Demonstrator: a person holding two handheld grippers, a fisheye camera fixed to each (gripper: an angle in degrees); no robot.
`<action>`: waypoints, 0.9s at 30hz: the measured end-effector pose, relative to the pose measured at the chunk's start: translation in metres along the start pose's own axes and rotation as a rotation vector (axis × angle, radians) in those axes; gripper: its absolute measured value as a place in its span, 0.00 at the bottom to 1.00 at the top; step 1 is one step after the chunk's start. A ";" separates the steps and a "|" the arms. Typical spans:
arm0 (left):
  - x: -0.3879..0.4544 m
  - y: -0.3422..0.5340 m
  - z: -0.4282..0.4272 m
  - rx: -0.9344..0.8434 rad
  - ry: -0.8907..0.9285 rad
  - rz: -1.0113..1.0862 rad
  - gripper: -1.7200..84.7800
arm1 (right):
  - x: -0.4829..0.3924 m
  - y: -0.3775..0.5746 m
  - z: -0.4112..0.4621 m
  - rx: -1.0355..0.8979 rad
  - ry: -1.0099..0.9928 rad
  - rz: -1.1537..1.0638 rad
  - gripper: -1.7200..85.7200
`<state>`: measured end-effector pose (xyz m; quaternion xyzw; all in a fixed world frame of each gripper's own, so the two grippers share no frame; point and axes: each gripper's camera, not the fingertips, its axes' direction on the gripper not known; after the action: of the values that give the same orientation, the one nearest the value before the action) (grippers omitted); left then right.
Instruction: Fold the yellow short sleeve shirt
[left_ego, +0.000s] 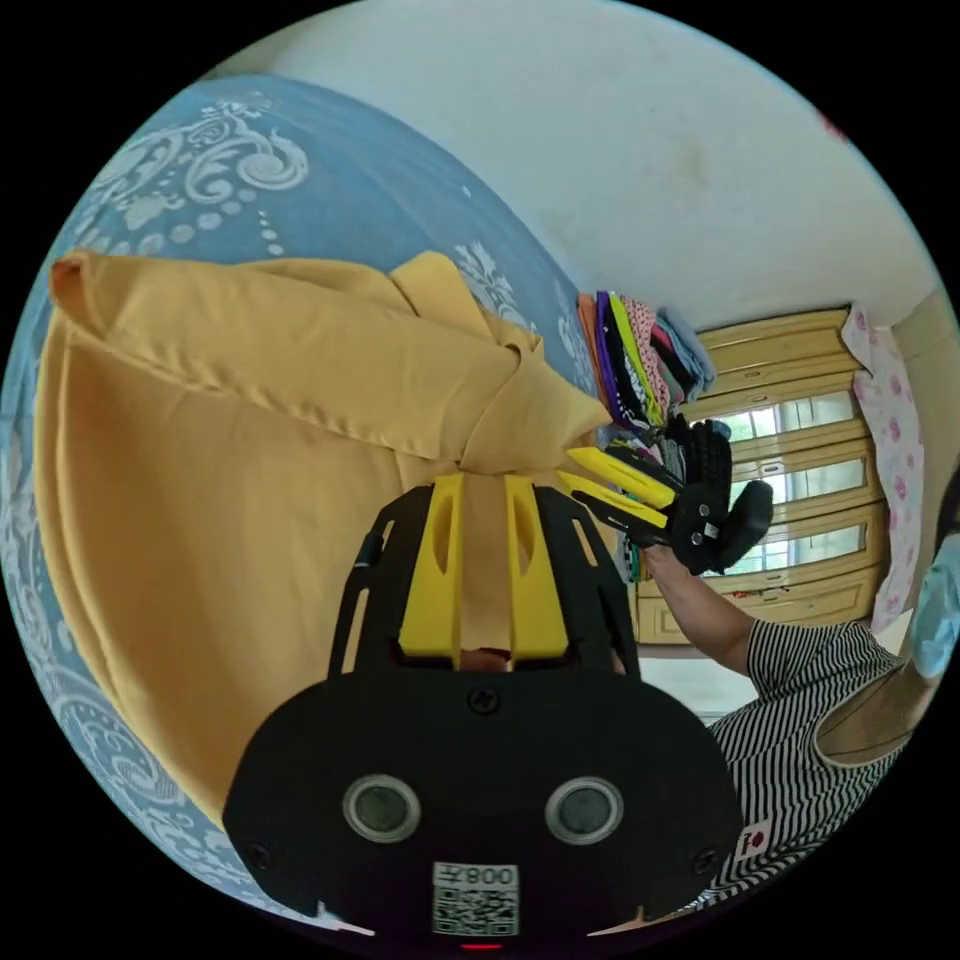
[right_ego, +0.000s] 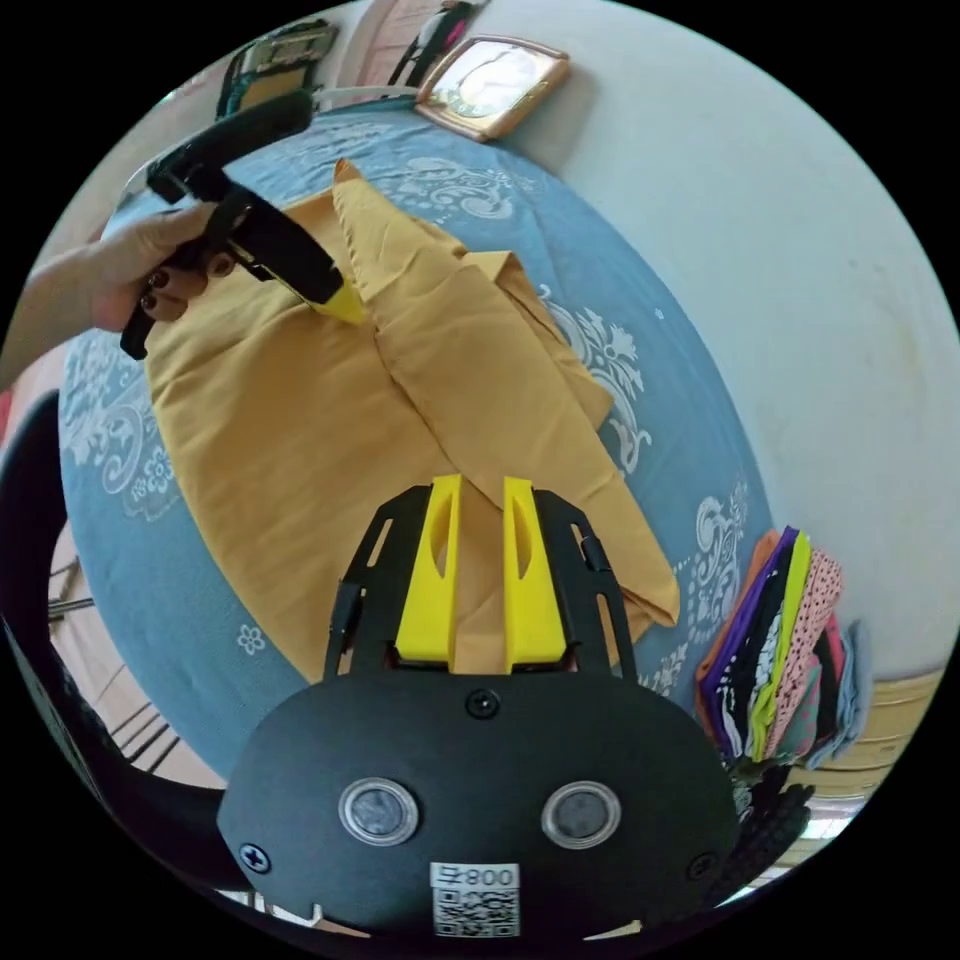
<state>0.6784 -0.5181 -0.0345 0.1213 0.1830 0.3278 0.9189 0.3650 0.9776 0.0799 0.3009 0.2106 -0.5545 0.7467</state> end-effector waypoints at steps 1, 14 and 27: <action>-0.001 -0.010 0.010 -0.031 -0.008 0.000 0.09 | -0.009 -0.011 -0.001 -0.006 0.014 -0.019 0.10; 0.011 -0.112 0.017 0.147 -0.032 0.087 0.04 | -0.012 -0.102 -0.051 0.081 0.242 0.032 0.03; -0.006 -0.087 0.070 -0.019 0.005 0.071 0.04 | 0.009 -0.119 -0.092 0.143 0.053 0.224 0.05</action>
<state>0.7515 -0.5946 0.0006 0.1181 0.1776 0.3621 0.9074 0.2556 1.0100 -0.0190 0.3897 0.1553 -0.4729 0.7748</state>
